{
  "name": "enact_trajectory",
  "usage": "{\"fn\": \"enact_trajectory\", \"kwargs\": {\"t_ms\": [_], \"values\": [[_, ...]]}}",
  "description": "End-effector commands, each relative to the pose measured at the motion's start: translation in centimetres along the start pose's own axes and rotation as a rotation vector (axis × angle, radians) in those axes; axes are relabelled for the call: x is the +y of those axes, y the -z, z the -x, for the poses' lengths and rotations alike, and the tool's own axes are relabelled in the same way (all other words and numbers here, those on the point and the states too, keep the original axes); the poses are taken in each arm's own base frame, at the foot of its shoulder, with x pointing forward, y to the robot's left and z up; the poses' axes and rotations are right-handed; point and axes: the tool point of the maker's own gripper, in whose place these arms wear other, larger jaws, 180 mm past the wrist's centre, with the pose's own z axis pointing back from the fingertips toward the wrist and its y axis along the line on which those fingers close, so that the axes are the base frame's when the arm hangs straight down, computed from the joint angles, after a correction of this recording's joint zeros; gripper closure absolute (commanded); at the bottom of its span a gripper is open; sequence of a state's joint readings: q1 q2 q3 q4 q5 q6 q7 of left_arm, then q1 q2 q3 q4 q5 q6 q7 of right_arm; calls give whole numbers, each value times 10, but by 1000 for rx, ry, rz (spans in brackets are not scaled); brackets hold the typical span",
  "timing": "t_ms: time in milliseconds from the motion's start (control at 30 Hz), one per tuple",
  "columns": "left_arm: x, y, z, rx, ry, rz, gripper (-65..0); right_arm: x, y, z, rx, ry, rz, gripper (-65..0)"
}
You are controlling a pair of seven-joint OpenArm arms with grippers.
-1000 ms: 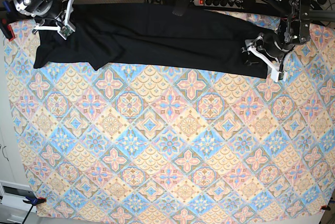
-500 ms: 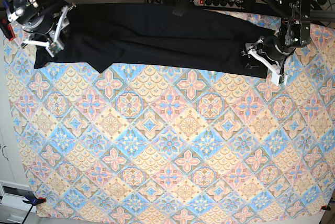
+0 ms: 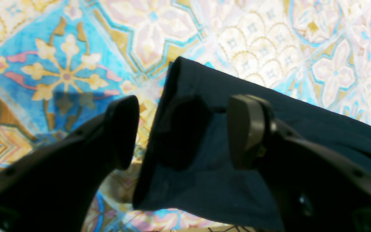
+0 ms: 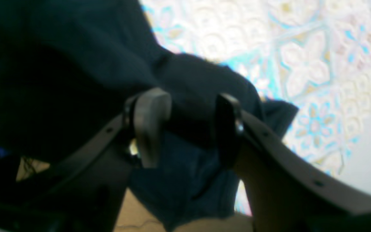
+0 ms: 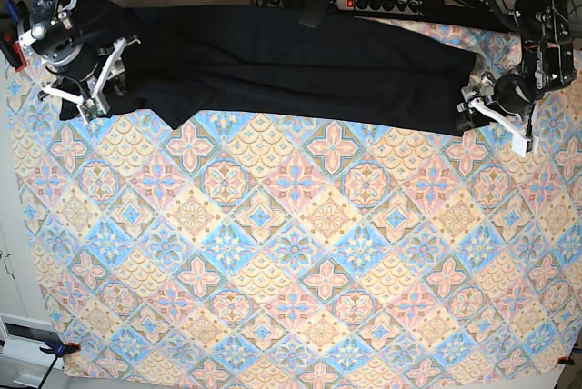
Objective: Fold the T-shirt properly
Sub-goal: 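Regrasp the strip end with the right gripper and tuck it, then pull the strip ends apart with both grippers to straighten it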
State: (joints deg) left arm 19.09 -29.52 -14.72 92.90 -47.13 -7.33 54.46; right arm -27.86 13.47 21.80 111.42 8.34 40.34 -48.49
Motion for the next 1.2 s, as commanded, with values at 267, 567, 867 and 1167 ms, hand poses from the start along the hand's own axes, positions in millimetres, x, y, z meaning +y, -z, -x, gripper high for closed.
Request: {"fn": "enact_trajectory", "kwargs": {"t_ms": [267, 567, 867, 1167], "values": [[-5, -1, -6, -24, 8, 12, -425, -27, 1, -46, -123, -14, 62, -263], [-6, -1, -5, -23, 3, 16, -425, 12, 51, -21, 44, -48, -114, -245], [-4, -1, -7, -31, 0, 11, -425, 33, 32, 43, 219, -117, -179, -126], [-4, -1, -8, -32, 1, 10, -425, 47, 19, 77, 295, -119, -217, -126]]}}
